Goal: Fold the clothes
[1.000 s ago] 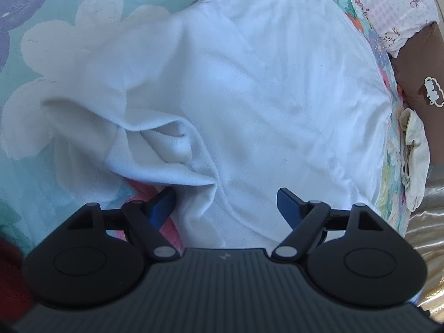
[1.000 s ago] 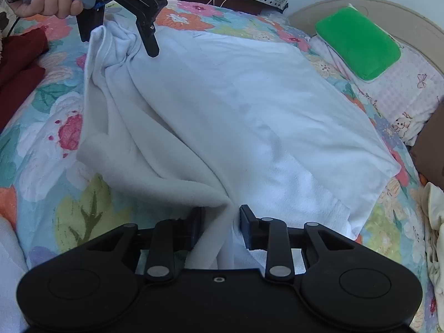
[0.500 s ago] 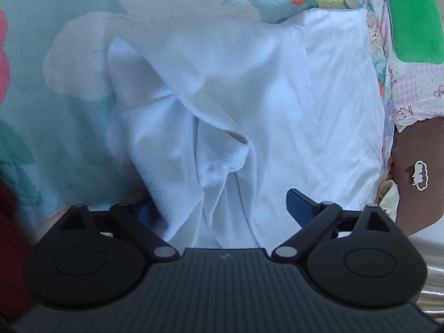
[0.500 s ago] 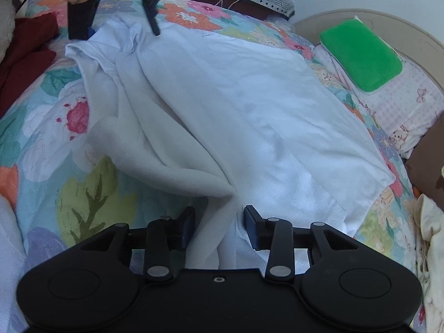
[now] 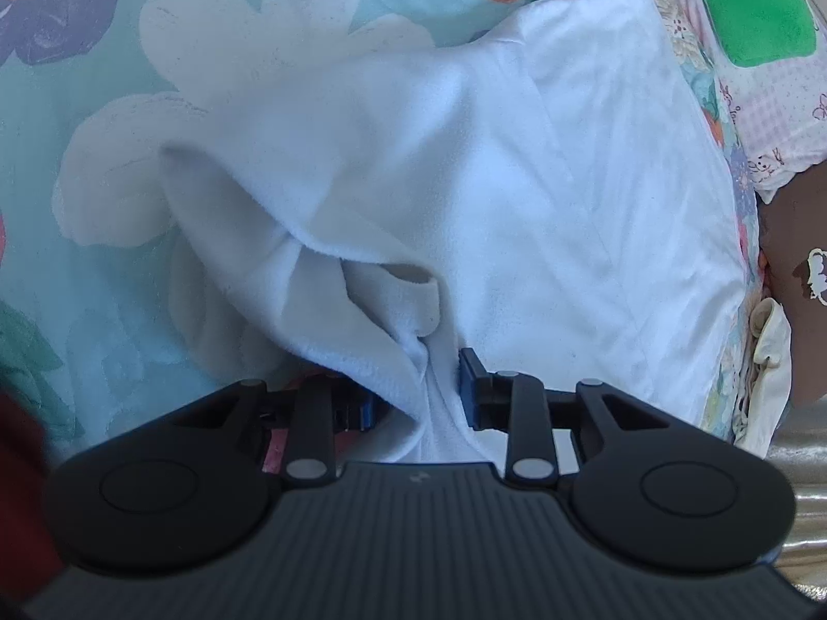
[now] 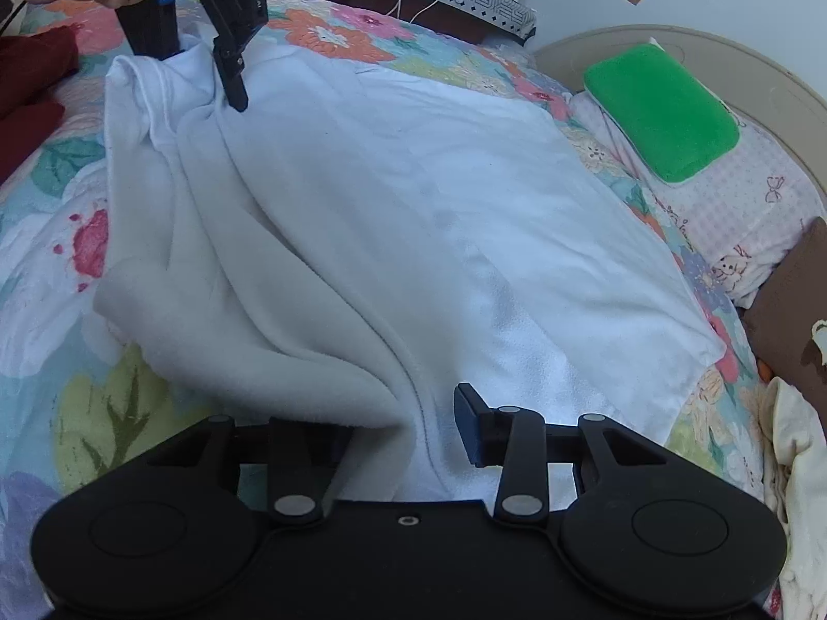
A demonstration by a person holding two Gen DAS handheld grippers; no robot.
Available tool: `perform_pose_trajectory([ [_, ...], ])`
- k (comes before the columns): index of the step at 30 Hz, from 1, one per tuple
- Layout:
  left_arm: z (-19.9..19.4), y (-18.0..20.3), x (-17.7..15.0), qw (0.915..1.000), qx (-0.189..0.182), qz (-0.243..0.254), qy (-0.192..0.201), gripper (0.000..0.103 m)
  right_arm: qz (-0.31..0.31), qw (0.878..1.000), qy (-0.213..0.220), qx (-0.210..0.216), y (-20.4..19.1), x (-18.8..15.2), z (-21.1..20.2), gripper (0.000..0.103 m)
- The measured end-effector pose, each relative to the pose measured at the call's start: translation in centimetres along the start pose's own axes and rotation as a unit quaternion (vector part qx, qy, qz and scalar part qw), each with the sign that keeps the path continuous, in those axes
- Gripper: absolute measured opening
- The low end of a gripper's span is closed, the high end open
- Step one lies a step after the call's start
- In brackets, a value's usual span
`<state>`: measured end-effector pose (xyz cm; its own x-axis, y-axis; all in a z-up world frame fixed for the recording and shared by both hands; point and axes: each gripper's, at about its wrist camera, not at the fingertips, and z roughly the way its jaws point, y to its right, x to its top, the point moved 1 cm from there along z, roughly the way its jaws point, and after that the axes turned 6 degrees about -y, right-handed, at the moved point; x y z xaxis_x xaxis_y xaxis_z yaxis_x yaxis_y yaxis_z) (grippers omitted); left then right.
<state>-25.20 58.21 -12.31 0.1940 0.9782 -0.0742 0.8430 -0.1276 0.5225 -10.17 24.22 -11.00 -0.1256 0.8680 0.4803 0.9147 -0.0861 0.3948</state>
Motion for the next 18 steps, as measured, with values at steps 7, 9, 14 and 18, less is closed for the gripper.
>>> perform_pose_trajectory([
  [7, 0.8, -0.2, 0.6, 0.9991, -0.032, -0.024, -0.011, 0.057, 0.045, 0.999, -0.003, 0.016, 0.7, -0.2, -0.1, 0.047],
  [9, 0.8, 0.4, 0.5, 0.9999, -0.015, -0.004, -0.007, 0.054, 0.05, 0.999, -0.004, 0.016, 0.6, -0.3, -0.1, 0.047],
  [14, 0.2, 2.9, -0.4, 0.9964, 0.034, 0.075, 0.024, 0.022, 0.049, 0.999, -0.001, 0.014, 0.3, -0.2, -0.6, 0.047],
  [18, 0.5, 3.3, -0.4, 0.9953, 0.045, 0.082, 0.026, 0.023, 0.057, 0.998, -0.002, 0.015, 0.5, -0.3, -0.6, 0.048],
])
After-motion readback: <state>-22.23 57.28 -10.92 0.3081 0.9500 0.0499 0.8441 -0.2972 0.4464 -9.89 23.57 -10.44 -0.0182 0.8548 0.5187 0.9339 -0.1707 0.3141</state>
